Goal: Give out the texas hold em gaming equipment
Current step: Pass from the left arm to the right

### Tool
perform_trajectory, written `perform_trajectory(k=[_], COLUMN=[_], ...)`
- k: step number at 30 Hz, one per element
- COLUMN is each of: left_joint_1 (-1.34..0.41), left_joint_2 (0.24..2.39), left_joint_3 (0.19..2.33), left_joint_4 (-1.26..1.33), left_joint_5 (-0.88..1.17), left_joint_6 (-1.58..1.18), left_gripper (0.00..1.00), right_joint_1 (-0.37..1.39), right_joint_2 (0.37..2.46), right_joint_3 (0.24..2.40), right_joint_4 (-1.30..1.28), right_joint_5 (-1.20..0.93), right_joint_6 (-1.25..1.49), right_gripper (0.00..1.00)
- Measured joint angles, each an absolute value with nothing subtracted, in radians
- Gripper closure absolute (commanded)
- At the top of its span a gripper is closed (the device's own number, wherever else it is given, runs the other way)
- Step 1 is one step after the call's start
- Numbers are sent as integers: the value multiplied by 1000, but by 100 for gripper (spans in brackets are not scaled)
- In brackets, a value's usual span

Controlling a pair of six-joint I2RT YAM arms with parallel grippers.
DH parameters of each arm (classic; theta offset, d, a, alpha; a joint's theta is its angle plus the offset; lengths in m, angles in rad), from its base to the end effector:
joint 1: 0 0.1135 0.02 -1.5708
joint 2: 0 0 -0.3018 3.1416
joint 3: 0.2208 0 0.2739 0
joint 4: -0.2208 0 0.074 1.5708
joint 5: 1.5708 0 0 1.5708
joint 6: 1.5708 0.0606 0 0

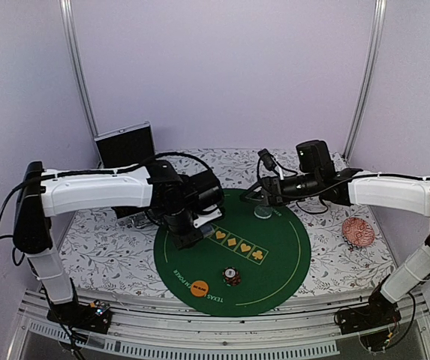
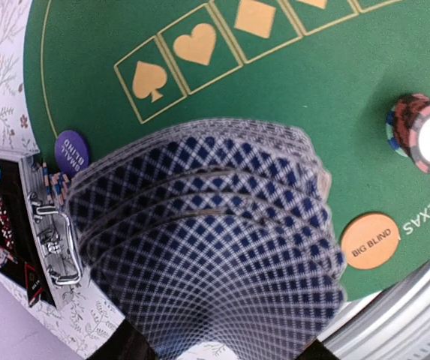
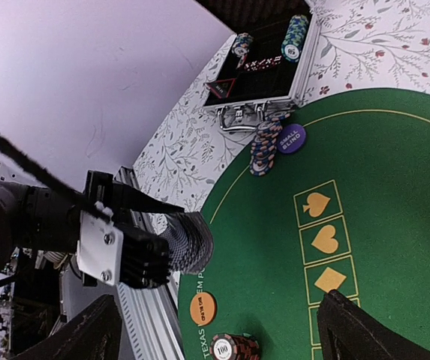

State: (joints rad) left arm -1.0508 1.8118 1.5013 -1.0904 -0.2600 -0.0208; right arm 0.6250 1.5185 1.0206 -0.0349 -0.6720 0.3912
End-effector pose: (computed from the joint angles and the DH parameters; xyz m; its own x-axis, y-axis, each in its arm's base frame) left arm 0.2059 -0.3283 0.2514 -0.5066 0.8444 -0.1743 0.8067 0.5356 0.2498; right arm 0.2798 0.2484 0.2783 -0.7212 -0.1524 -0.6757 -0.6683 0.4100 0.6208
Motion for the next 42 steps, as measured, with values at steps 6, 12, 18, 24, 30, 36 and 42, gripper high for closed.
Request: perform_trajectory(k=[6, 12, 18, 24, 30, 36, 42], left_joint_1=[-1102, -1112, -1125, -1129, -1131, -1131, -1131], left_joint_2=[1812, 1789, 1768, 1760, 1760, 1760, 1759], left_joint_3=[1502, 1509, 1512, 1520, 1522, 1522, 1522], left_joint_4=[-1077, -1054, -1050, -1035, -1028, -1026, -1023], left_joint_5=[-239, -210, -192, -195, -197, -207, -241], left_joint_6=[54, 97, 120, 127, 131, 131, 132], left_gripper=[61, 61, 61, 62, 62, 62, 62], right_joint_1=[635, 648, 679, 720, 737, 754, 761], right_joint_2=[1600, 1693, 1755, 1805, 1830, 1861, 1874], right_joint_3=[1021, 1027, 1044, 1060, 1060, 1070, 1074], right_joint_4=[34, 113, 179, 218, 264, 312, 344], right_joint_5=[-780, -884, -973, -1032, -1064, -1090, -1099], right_joint_6=[450, 494, 529, 558, 592, 632, 662], right_gripper=[8, 14, 19, 23, 29, 42, 75])
